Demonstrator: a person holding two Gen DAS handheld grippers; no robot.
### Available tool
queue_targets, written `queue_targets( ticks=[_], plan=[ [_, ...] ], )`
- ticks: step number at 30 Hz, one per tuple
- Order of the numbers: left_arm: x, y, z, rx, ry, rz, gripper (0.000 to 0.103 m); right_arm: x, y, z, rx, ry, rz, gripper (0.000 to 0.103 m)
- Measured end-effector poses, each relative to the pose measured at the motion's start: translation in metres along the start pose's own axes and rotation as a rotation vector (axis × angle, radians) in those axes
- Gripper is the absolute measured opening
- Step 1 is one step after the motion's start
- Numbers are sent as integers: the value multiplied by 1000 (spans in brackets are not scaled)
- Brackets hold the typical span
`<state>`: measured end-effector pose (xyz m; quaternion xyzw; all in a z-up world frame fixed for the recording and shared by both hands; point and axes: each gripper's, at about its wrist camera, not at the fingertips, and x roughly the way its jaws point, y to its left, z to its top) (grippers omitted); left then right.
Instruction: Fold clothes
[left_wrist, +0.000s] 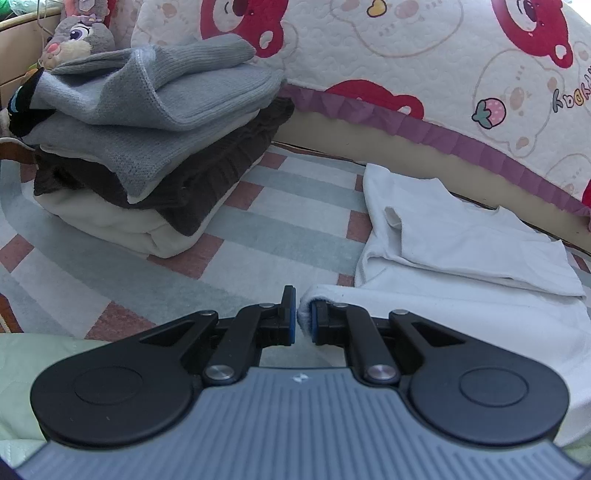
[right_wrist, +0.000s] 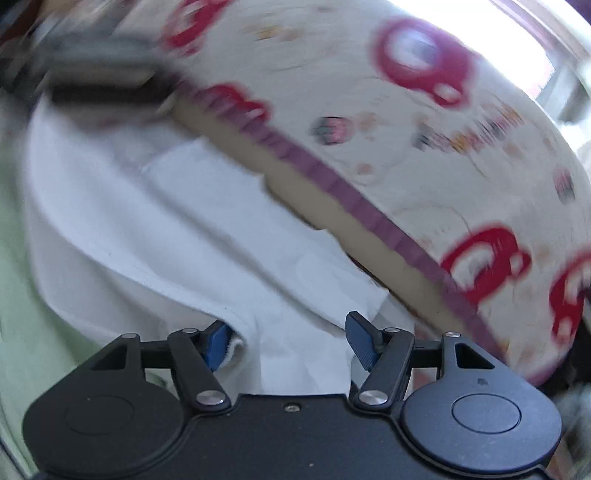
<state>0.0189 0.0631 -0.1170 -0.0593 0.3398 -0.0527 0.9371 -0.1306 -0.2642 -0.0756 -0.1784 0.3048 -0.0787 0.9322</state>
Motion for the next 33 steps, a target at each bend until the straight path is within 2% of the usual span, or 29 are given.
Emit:
queue_targets(
  ticks=[1, 3, 5, 8, 10, 12, 16, 18, 20, 24, 25, 27, 29, 30, 31, 33],
  plan=[
    [0, 0, 0, 0, 1, 1, 9, -1, -14, 3, 93, 4, 5, 69],
    [0, 0, 0, 2, -1, -7, 9, 6, -41, 0, 245, 66, 15, 69],
    [0, -1, 0, 11, -3, -11, 10, 25, -56, -8, 306, 161, 33, 70],
    [0, -5, -1, 46, -7, 0, 10, 52, -62, -29, 395, 336, 160, 71],
    [3, -7, -1, 63, -6, 15, 10, 62, -68, -45, 518, 405, 246, 71],
    [8, -6, 3, 63, -9, 14, 9, 63, -74, -55, 638, 381, 311, 73],
    [20, -9, 22, 100, -54, 8, 7, 62, -91, -65, 886, 279, 454, 73],
    [32, -9, 33, 75, -48, -1, 6, 63, -98, -61, 973, 229, 472, 74],
    [51, -7, 40, 30, -12, -5, 6, 66, -95, -48, 914, 216, 419, 74],
    [79, -5, 33, -23, 79, 5, 6, 61, -75, -17, 655, 213, 287, 73],
    [81, -4, 30, -35, 91, 3, 6, 52, -73, -14, 631, 188, 279, 73],
    [83, 0, 26, -50, 108, 0, 6, 39, -73, -21, 671, 172, 300, 72],
    [83, 5, 25, -72, 112, -10, 6, 27, -73, -30, 721, 169, 324, 58],
    [83, 7, 24, -85, 113, -15, 6, 21, -74, -35, 746, 167, 335, 44],
    [83, 8, 24, -93, 114, -19, 6, 20, -71, -38, 763, 174, 347, 35],
    [83, 7, 24, -95, 114, -18, 6, 25, -65, -43, 787, 194, 370, 33]
  ],
)
